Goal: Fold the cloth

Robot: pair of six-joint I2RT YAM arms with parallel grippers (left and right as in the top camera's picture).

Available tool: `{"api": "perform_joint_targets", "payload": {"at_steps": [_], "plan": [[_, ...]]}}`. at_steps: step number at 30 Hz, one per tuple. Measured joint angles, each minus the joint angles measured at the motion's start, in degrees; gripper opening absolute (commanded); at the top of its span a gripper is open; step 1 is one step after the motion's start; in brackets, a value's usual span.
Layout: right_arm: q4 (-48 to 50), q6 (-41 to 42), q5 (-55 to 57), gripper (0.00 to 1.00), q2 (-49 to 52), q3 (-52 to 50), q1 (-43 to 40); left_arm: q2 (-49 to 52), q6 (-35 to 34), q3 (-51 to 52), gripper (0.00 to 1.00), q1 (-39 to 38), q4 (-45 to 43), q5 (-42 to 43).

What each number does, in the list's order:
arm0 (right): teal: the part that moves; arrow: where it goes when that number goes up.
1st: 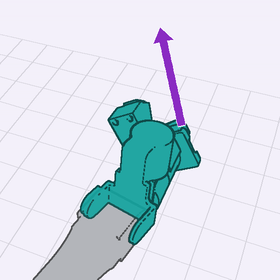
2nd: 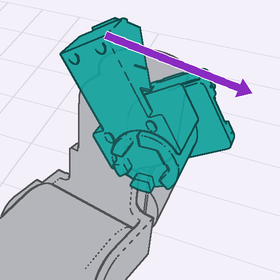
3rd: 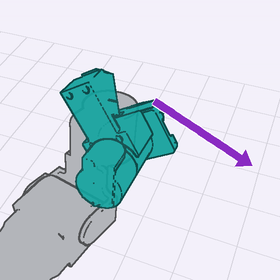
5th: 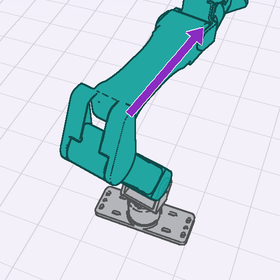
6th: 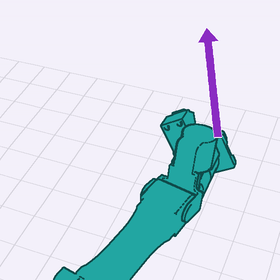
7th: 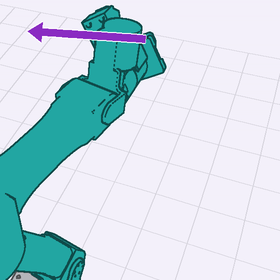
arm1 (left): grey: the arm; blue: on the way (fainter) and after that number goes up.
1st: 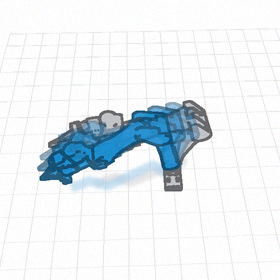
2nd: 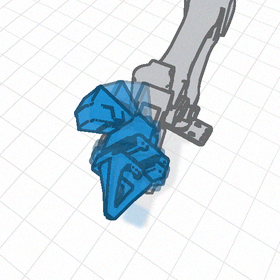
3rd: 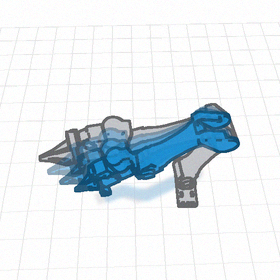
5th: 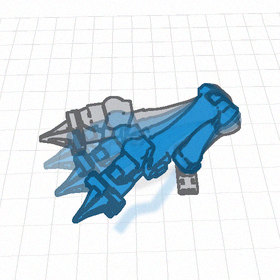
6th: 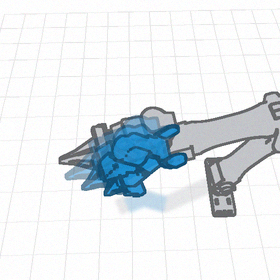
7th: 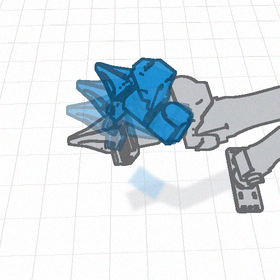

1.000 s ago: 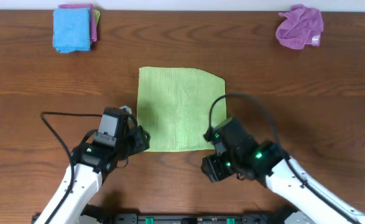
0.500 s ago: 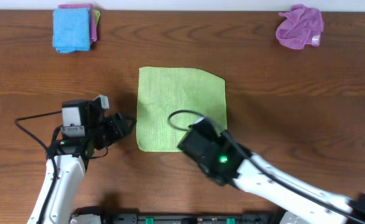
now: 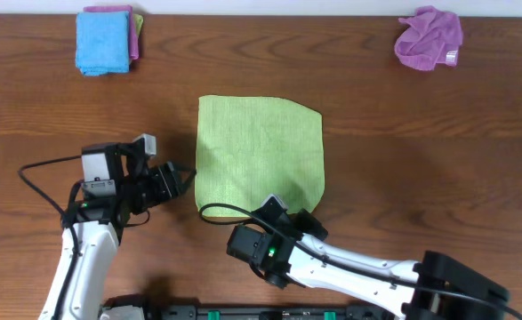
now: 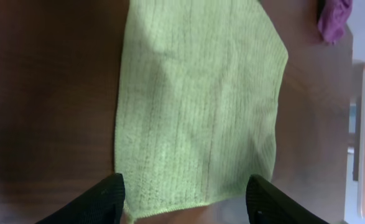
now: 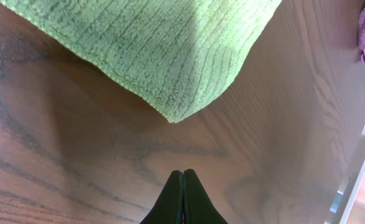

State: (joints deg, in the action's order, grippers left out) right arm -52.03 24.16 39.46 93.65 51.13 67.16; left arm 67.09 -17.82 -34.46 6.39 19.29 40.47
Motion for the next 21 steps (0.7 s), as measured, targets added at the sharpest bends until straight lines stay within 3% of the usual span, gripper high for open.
{"api": "perform_joint_targets", "payload": {"at_steps": [3,14,21], "plan": [[1.95,0.66,-0.22,0.3,0.0,-0.2,0.0,0.0,0.17,0.0,0.68,2.86,-0.02,0.11],[9.49,-0.72,-1.53,0.4,0.48,-5.25,0.0,0.0,1.09,0.0,0.7,6.16,0.04,1.16],[14.03,-1.68,0.2,0.46,6.23,-5.09,0.11,0.0,1.18,0.0,0.7,6.16,0.13,1.16]]}}
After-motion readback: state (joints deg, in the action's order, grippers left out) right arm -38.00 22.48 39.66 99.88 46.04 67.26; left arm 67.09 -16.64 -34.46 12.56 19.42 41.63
